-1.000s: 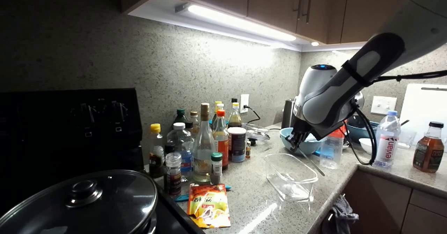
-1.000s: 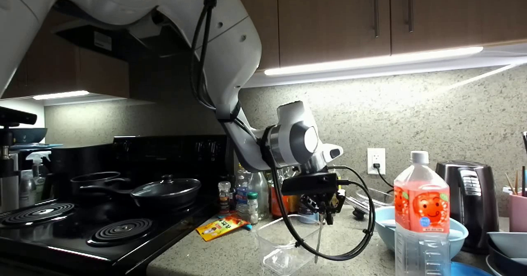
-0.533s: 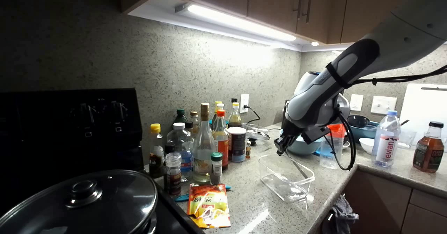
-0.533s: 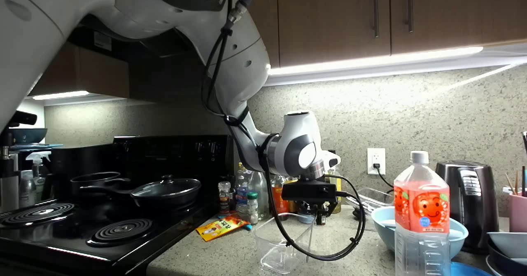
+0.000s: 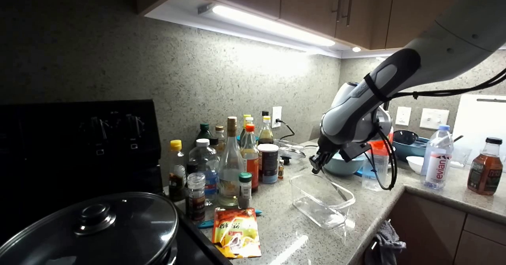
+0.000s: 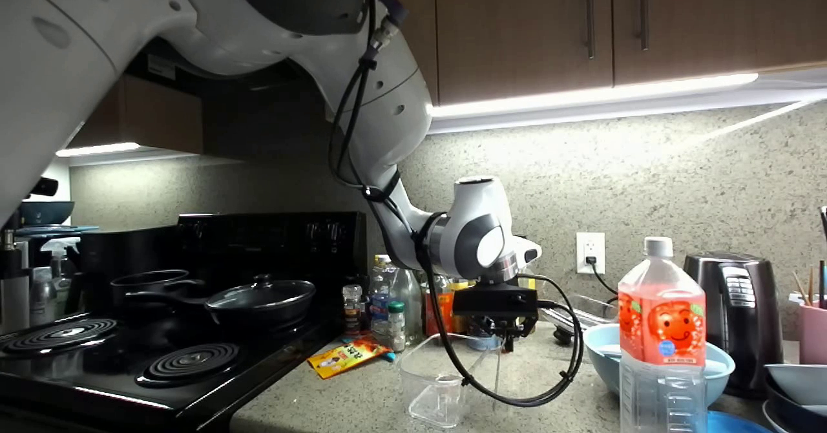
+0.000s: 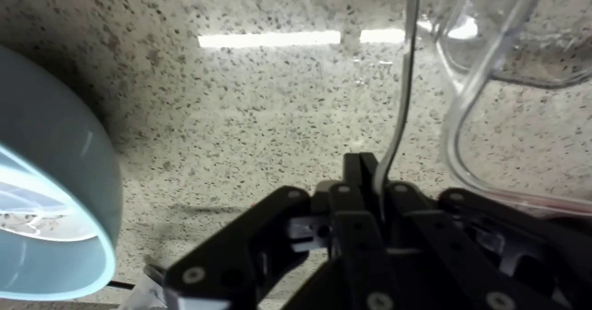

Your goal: Put the spoon in the transparent bowl, then remove the spoon out of the bowl, then put the spoon back in the bowl

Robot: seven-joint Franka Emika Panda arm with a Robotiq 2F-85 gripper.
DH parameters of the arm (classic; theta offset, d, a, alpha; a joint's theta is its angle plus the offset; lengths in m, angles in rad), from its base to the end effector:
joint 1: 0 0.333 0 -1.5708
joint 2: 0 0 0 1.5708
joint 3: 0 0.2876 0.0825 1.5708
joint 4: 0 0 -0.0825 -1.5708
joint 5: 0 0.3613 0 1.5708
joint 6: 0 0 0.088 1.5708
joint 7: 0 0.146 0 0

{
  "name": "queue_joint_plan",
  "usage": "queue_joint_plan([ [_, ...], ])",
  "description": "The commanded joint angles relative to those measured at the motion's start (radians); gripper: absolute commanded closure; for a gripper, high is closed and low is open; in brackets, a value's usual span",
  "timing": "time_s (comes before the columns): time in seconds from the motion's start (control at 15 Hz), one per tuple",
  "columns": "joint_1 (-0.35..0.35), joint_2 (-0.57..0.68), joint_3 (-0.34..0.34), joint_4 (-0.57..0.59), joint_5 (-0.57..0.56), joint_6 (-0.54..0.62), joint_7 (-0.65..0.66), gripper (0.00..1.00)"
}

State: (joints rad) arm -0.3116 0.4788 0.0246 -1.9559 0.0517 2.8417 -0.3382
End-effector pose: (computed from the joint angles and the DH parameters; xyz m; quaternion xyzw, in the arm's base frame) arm 0.6147 -0.1843 0.2299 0.9792 -0.0001 0.1977 0.0452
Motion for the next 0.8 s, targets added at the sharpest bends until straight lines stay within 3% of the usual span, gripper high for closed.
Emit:
queue_joint_plan([
  [0.0, 0.031, 0.029, -0.077, 0.026, -0.033, 0.011, 0.063, 0.99],
  [0.2, 0.021, 0.061, -0.096, 0.047, -0.025, 0.003, 0.072, 0.99],
  [0.73, -0.054, 0.165, -0.009, 0.132, 0.015, -0.010, 0.014, 0.99],
])
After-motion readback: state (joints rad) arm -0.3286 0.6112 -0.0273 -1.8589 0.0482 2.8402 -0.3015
